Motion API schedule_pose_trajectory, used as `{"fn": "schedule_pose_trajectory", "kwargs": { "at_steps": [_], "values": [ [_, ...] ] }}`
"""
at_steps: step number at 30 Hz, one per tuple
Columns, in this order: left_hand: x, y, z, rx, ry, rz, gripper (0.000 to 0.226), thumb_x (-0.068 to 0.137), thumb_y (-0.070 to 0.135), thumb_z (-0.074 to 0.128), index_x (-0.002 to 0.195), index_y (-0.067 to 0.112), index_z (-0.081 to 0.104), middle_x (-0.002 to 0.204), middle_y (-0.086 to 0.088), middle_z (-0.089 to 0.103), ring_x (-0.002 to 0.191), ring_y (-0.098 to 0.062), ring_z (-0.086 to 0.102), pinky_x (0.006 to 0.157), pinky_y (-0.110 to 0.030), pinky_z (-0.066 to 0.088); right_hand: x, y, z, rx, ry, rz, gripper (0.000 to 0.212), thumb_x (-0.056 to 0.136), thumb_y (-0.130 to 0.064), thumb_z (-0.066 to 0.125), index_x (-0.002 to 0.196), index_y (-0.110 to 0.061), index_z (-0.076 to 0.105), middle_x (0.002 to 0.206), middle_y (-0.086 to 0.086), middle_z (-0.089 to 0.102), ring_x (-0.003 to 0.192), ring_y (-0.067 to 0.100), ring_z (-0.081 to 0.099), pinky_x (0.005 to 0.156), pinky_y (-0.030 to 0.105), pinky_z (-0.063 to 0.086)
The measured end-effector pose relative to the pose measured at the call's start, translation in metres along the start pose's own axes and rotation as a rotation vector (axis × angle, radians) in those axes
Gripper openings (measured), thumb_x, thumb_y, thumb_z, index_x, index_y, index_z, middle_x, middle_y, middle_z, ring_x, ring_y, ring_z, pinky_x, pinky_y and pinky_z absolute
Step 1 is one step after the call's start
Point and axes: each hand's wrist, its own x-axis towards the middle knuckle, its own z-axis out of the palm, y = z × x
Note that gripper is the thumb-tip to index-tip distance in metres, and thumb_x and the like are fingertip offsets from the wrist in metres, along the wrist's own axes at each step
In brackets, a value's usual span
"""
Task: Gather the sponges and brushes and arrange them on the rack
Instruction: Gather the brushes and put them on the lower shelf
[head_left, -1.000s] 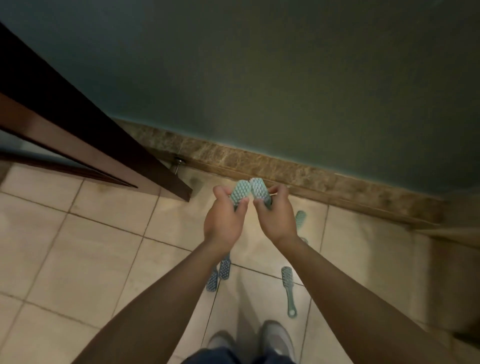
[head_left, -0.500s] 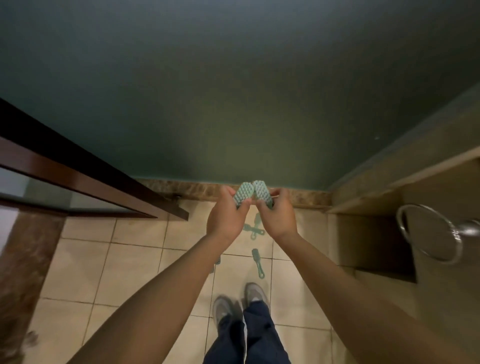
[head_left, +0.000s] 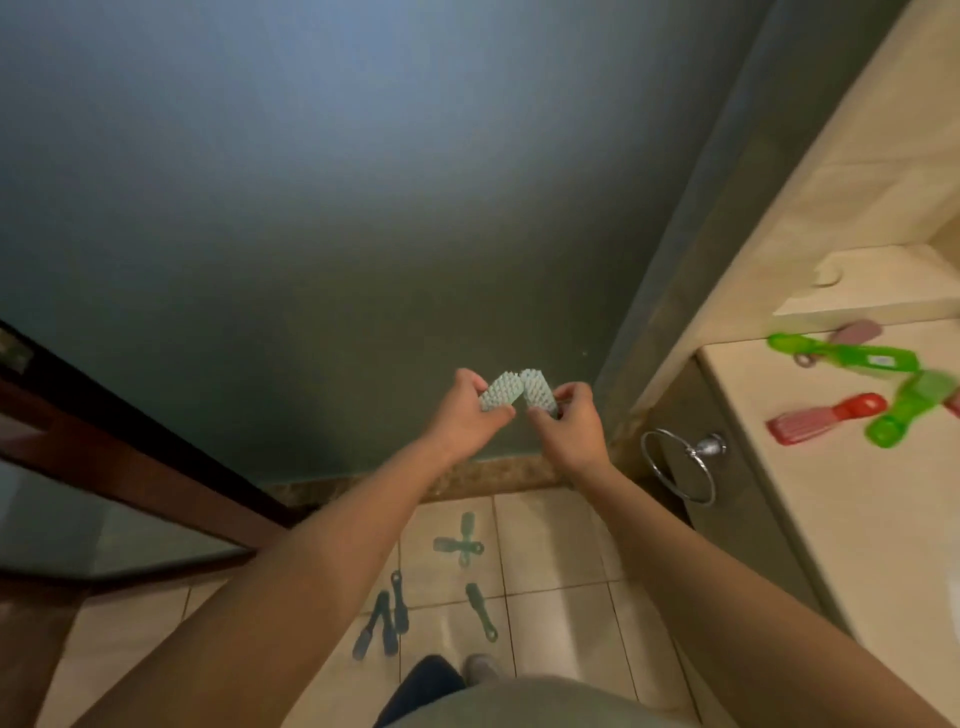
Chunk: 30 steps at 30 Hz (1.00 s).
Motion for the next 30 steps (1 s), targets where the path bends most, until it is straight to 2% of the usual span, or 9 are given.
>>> {"fn": "schedule_pose_trajectory", "kwargs": {
  "at_steps": [2, 5, 8, 10, 13, 20, 24, 26, 30],
  "values": [
    [-0.002, 0.02, 0.005, -0.005, -0.054, 0.03, 0.042, 0.077, 0.024, 0.072, 0.105, 0.018, 0.04, 0.097, -0.005, 0.058, 0.071, -0.015, 0.052, 0.061, -0.03, 0.042, -0.005, -0.002, -0.02, 0.073, 0.048, 0.026, 0.027, 0.082, -0.025, 0.064, 0.098, -0.02, 0.044, 0.083, 0.001, 0.056, 0.067, 0.019, 0.056, 0.064, 0.038, 0.049],
    [-0.003, 0.051, 0.016, -0.064, -0.155, 0.063, 0.045, 0.078, 0.018, 0.067, 0.113, 0.019, 0.039, 0.106, -0.004, 0.058, 0.062, -0.01, 0.049, 0.049, -0.024, 0.037, -0.01, -0.002, -0.049, 0.18, 0.12, 0.079, 0.025, 0.074, -0.033, 0.06, 0.09, -0.025, 0.042, 0.082, 0.007, 0.057, 0.063, 0.025, 0.057, 0.061, 0.043, 0.05],
    [-0.008, 0.079, 0.033, -0.105, -0.269, 0.105, 0.044, 0.085, 0.011, 0.059, 0.123, 0.015, 0.037, 0.11, -0.005, 0.057, 0.059, -0.012, 0.051, 0.047, -0.023, 0.04, -0.024, -0.002, -0.078, 0.285, 0.222, 0.148, 0.014, 0.089, -0.012, 0.051, 0.1, -0.015, 0.044, 0.079, 0.009, 0.055, 0.055, 0.02, 0.053, 0.05, 0.03, 0.046],
    [-0.013, 0.095, 0.048, -0.118, -0.334, 0.147, 0.041, 0.09, 0.008, 0.054, 0.126, 0.013, 0.037, 0.112, -0.011, 0.059, 0.057, -0.012, 0.052, 0.046, -0.023, 0.041, -0.035, 0.002, -0.095, 0.326, 0.305, 0.192, 0.018, 0.092, -0.003, 0.048, 0.108, -0.01, 0.044, 0.08, 0.011, 0.055, 0.053, 0.017, 0.053, 0.041, 0.021, 0.042],
    [-0.024, 0.116, 0.071, -0.142, -0.439, 0.199, 0.036, 0.095, 0.006, 0.05, 0.129, 0.009, 0.039, 0.114, -0.014, 0.061, 0.056, -0.011, 0.056, 0.044, -0.02, 0.044, -0.055, 0.009, -0.117, 0.421, 0.459, 0.228, 0.019, 0.091, -0.003, 0.052, 0.108, -0.011, 0.047, 0.083, 0.012, 0.058, 0.059, 0.019, 0.058, 0.049, 0.028, 0.046],
    [-0.077, 0.159, 0.116, -0.169, -0.725, 0.284, 0.035, 0.096, 0.005, 0.052, 0.131, 0.008, 0.047, 0.108, -0.008, 0.065, 0.072, -0.012, 0.066, 0.061, -0.021, 0.058, -0.123, 0.026, -0.166, 0.566, 0.763, 0.281, 0.023, 0.093, -0.001, 0.053, 0.116, -0.003, 0.053, 0.084, 0.016, 0.063, 0.052, 0.017, 0.059, 0.041, 0.023, 0.049],
    [-0.113, 0.172, 0.143, -0.174, -0.814, 0.327, 0.028, 0.095, 0.006, 0.052, 0.123, 0.008, 0.051, 0.091, -0.004, 0.063, 0.061, -0.013, 0.063, 0.052, -0.02, 0.055, -0.165, 0.04, -0.187, 0.597, 0.905, 0.315, 0.02, 0.094, -0.008, 0.055, 0.114, -0.007, 0.054, 0.091, 0.019, 0.067, 0.053, 0.02, 0.061, 0.038, 0.02, 0.044],
    [-0.131, 0.176, 0.158, -0.151, -0.861, 0.355, 0.025, 0.096, 0.01, 0.052, 0.12, 0.008, 0.053, 0.086, -0.005, 0.062, 0.057, -0.013, 0.061, 0.048, -0.021, 0.053, -0.187, 0.047, -0.195, 0.612, 0.973, 0.329, 0.016, 0.094, -0.01, 0.055, 0.109, -0.007, 0.057, 0.083, 0.016, 0.065, 0.051, 0.02, 0.059, 0.037, 0.019, 0.041],
    [-0.167, 0.182, 0.187, -0.091, -0.964, 0.415, 0.02, 0.098, 0.018, 0.049, 0.112, 0.007, 0.058, 0.076, -0.004, 0.058, 0.054, -0.013, 0.052, 0.046, -0.023, 0.045, -0.227, 0.068, -0.213, 0.664, 1.098, 0.373, 0.017, 0.092, -0.01, 0.055, 0.106, -0.003, 0.06, 0.071, 0.008, 0.058, 0.045, 0.016, 0.051, 0.046, 0.028, 0.044]
  ]
}}
